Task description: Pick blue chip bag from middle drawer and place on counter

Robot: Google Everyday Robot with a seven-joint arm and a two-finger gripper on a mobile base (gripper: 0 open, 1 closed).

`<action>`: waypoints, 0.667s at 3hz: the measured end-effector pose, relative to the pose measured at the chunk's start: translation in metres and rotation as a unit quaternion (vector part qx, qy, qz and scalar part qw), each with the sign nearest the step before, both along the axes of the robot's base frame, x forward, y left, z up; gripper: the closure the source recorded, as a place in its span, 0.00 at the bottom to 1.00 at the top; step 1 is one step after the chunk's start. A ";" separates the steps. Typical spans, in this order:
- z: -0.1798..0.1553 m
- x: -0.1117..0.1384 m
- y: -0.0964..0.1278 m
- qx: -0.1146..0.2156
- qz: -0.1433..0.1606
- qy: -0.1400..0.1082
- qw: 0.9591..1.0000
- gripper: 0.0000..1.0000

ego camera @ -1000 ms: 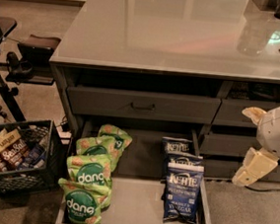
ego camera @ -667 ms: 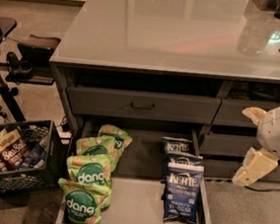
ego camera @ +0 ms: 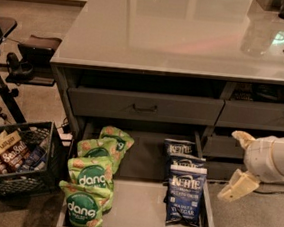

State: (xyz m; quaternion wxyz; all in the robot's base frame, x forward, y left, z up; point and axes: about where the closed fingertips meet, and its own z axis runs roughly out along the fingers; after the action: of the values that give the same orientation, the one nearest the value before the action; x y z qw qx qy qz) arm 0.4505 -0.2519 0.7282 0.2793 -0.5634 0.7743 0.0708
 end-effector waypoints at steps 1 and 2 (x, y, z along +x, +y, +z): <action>-0.049 0.012 0.008 0.036 -0.006 -0.018 0.999 0.00; -0.084 0.026 0.014 0.067 -0.030 -0.030 0.997 0.00</action>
Offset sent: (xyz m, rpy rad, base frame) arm 0.0452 0.0170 -0.1239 0.2107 -0.0926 -0.1279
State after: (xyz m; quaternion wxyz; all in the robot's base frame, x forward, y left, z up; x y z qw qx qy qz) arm 0.4769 -0.2376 0.6446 0.3417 -0.5216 0.7757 0.0972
